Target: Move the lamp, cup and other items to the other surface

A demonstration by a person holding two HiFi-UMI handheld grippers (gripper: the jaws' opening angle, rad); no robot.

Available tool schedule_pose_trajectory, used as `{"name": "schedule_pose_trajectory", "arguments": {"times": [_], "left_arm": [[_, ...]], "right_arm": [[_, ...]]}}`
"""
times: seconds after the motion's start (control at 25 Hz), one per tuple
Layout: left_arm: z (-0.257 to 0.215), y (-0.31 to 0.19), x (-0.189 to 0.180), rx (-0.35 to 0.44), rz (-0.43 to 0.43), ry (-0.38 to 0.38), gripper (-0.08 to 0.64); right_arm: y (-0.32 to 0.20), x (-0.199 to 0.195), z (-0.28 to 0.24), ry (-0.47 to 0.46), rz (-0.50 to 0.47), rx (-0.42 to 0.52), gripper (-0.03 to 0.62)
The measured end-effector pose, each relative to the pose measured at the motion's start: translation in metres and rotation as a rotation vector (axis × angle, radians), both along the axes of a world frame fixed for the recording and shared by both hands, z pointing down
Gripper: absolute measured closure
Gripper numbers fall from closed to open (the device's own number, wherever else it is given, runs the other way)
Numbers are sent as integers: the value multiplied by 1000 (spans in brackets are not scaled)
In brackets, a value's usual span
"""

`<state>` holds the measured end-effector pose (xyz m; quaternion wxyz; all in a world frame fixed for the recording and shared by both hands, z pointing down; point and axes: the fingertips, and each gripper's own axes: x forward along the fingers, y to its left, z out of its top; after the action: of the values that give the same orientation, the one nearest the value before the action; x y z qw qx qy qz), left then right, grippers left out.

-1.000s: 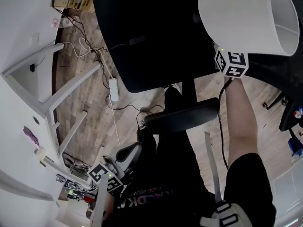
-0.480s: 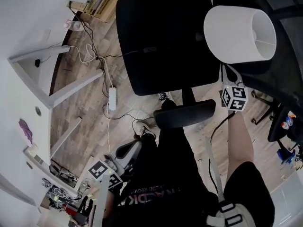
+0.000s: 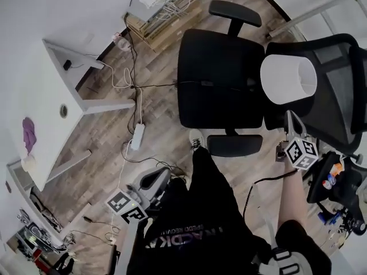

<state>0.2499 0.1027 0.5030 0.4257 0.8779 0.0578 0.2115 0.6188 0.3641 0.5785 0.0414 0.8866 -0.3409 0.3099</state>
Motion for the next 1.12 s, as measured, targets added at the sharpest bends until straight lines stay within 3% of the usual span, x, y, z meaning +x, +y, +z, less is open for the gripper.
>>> {"name": "schedule_pose_trajectory", "arguments": {"times": [0.16, 0.32, 0.48, 0.72, 0.96, 1.12], "left_arm": [[-24, -13, -32, 32, -71, 71, 557], [-52, -38, -89, 48, -147, 152, 557], [-73, -76, -164, 99, -256, 210, 557], [-83, -95, -270, 171, -375, 197, 557], [-83, -98, -351, 205, -478, 192, 557], [-86, -96, -395, 244, -532, 181, 557]], "right_arm": [[-42, -24, -93, 84, -103, 71, 588], [-122, -96, -176, 98, -250, 215, 588], [-243, -214, -203, 87, -535, 288, 588], [-356, -449, -179, -171, -940, 403, 588], [-376, -660, -170, -361, -1297, 408, 588], [-360, -730, -161, -333, -1476, 342, 588]]}}
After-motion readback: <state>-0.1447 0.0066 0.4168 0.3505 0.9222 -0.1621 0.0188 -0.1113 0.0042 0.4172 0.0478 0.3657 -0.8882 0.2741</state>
